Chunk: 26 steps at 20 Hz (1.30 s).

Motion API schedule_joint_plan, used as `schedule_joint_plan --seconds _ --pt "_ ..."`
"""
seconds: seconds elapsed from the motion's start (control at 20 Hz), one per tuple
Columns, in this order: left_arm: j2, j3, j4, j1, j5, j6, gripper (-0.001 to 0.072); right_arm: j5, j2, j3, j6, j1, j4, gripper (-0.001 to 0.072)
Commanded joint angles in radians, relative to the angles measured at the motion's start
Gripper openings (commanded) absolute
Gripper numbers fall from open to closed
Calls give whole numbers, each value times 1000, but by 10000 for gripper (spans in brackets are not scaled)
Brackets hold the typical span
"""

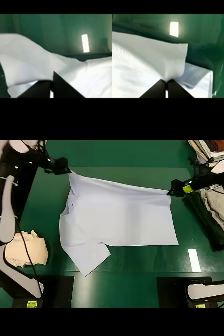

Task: Fold the shirts.

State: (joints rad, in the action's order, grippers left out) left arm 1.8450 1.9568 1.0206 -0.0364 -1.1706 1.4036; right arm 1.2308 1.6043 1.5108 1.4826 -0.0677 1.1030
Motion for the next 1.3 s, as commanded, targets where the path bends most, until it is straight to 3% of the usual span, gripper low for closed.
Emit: schedule_joint_plan --seconds 0.0,0.05,0.1,0.15,0.3,0.4,0.6,0.75,1.0,1.25 --pt "68 3 -3 -2 58 6 491 -117 48 -11 1 -9 -13 32" --pt "68 7 -2 -11 33 23 618 -116 48 5 1 -8 -9 234" --pt "68 16 -2 -24 -17 40 616 -105 48 27 1 -2 -10 419" --pt "68 34 -3 -41 -81 41 616 -74 47 59 0 8 -10 437" --pt "43 69 -1 -106 -313 40 615 6 2 107 -40 32 -7 437" --pt "-13 33 13 -132 -368 36 615 44 -50 106 -52 50 -7 436" --pt "-209 -201 130 -132 -343 28 615 49 -215 -43 -78 74 -3 436" --pt "-427 -550 180 -132 -247 21 615 28 -343 -208 -79 90 -3 436" --pt "-789 -1152 179 -132 -111 37 616 -29 -493 -388 -79 97 -4 436" --pt "-916 -1421 112 -132 -56 58 616 -27 -541 -425 -79 97 -4 435"
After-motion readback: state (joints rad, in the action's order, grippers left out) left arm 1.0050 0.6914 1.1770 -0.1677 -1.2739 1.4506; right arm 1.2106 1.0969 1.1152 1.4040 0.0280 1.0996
